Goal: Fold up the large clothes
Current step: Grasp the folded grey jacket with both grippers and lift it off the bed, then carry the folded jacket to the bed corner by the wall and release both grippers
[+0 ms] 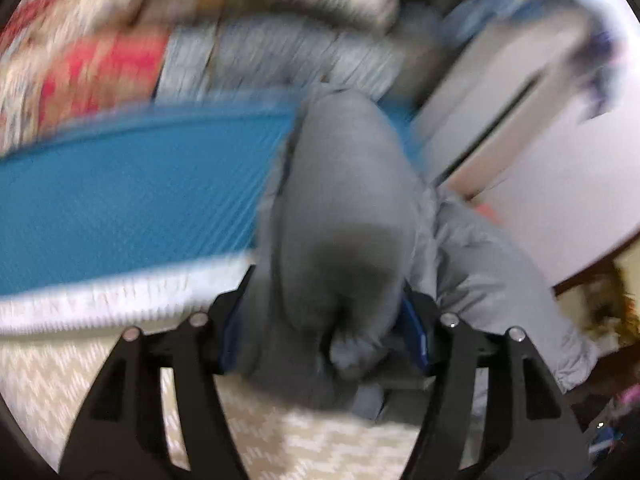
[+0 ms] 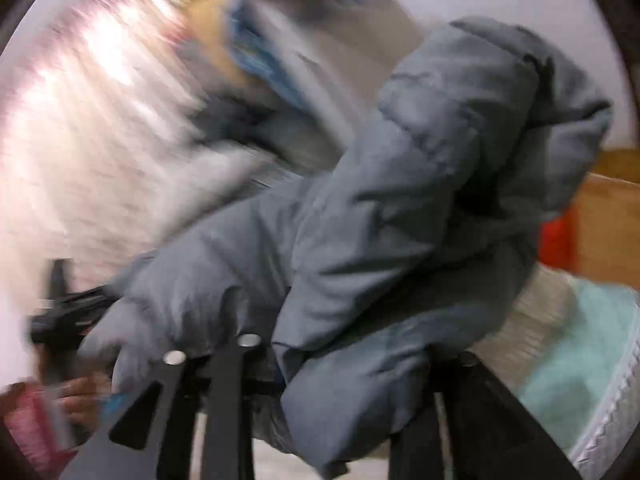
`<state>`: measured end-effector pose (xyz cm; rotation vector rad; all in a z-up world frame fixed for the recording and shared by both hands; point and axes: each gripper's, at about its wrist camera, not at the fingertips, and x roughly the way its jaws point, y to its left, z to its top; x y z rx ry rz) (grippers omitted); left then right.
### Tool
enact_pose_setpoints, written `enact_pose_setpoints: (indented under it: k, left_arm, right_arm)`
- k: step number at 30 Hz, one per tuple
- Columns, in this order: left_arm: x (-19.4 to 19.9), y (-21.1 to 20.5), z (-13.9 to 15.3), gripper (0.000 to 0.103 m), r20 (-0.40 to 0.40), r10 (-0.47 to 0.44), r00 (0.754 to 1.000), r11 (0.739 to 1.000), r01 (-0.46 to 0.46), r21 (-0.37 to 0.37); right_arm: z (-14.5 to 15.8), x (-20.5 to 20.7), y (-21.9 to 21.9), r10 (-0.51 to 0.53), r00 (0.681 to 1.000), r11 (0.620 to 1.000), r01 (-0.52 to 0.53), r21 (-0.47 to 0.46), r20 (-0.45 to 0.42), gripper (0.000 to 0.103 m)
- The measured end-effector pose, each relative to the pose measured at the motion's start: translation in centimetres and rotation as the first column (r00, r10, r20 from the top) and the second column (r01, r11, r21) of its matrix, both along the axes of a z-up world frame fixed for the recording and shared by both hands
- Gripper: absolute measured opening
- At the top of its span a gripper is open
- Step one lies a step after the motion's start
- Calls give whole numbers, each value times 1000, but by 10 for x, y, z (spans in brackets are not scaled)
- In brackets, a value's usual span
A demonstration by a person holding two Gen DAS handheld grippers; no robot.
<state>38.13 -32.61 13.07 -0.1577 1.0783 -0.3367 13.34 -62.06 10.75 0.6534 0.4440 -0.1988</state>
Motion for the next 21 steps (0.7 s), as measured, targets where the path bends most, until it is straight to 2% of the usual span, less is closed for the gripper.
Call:
enact_pose_setpoints:
  k: [1,2,3,5,9,11,12,14,15,16,18,21]
  left_arm:
    - [4,-1,-22,61,-45,25,999,999,-23,44]
    - [1,5,-40,61,-66,54,996,997,-49,67]
    - [-2,14,-52,61,-71,82,994,996,-79,52]
    - [-7,27,-57,61,-78,94,993,995,-96,-20]
    - [-25,57,-27,61,-33,107,994,986,-110,-127]
    - [-39,81,-10,61,-27,113,993,970,-116,-215]
    - [-49,91,-6,61,-23,117,993,964,-119,-236]
    - [-72,109,2,61,-13,105,994,959,-105,-263]
    - [-85,114,3,61,-7,93,996,960,-91,-265]
    - [-98,117,1,61,-3,81,997,963,-79,-258]
    - [-124,125,-5,61,-12,44,999,969,-45,-244]
    - [-169,139,-19,61,-41,-24,999,974,14,-226]
  right_arm:
    - [-26,14,-6,-42,986,999,40,-10,-162,81]
    - [-47,19,-12,-62,967,998,67,12,-247,76]
    - [-61,13,-19,-55,973,995,73,74,-223,70]
    - [-62,1,-13,-63,978,993,81,86,-197,66]
    - [-56,-33,-11,-105,984,978,128,162,-142,63]
    - [-58,-41,-18,-138,984,968,158,194,-114,62]
    - [-54,-58,-16,-159,983,962,176,211,-94,62]
    - [-44,-96,-3,-199,978,957,208,200,-62,62]
    - [-31,-116,12,-222,975,961,224,163,-27,62]
    - [-27,-118,24,-224,975,967,222,124,5,62]
    - [-7,-107,52,-86,994,996,86,2,59,62]
    - [23,-75,93,153,986,984,-147,-98,58,62]
